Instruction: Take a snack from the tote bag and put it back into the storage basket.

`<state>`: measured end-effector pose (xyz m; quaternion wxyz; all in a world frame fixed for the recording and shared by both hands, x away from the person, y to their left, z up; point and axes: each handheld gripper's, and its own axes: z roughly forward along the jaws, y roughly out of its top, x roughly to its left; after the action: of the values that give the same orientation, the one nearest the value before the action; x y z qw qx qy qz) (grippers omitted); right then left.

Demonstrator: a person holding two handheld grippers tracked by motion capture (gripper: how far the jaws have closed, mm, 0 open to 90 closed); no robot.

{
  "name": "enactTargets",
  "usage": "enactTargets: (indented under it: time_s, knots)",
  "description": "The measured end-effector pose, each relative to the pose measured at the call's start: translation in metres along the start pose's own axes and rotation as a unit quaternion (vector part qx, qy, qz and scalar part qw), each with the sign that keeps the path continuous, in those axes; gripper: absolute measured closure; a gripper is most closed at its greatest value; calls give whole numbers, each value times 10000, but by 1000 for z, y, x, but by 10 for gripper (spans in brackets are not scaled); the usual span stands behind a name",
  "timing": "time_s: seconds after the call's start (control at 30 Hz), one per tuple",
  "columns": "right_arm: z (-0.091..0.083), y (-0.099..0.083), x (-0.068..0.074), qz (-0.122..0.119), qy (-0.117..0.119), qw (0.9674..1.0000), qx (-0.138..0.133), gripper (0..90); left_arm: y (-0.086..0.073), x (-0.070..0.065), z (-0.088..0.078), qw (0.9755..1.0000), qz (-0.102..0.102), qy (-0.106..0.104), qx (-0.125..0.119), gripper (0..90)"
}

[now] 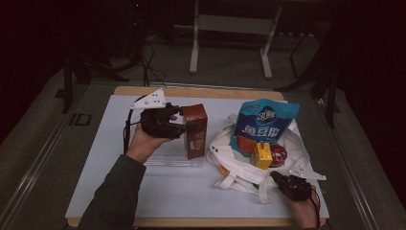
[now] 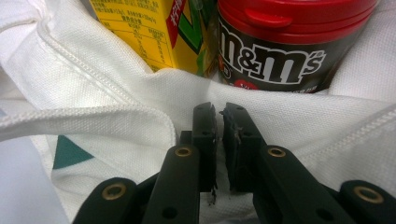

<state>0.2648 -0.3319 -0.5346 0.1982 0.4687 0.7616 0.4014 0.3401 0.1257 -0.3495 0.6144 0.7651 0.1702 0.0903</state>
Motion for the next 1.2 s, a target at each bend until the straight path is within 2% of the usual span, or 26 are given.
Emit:
enactTargets:
  time_s: [0.27,0.4,0.63,0.97,1.2]
  knots:
    - [0,0,0,3,1,10000,1,832,-4,10,-13,9996,-2,278,86,424]
    - [0,0,0,-10,-2,10000,3,832,-6,18,-20,9993,-34,351,123,424]
    - [0,0,0,-7,-2,10000,3,832,-12,25,-31,9981,-21,572,245,424]
    - [0,0,0,-7,-2,10000,-1,832,-23,35,-48,9954,-6,865,418,425]
    - [0,0,0,-2,-6,10000,2,832,-27,42,-58,9916,22,1075,715,425]
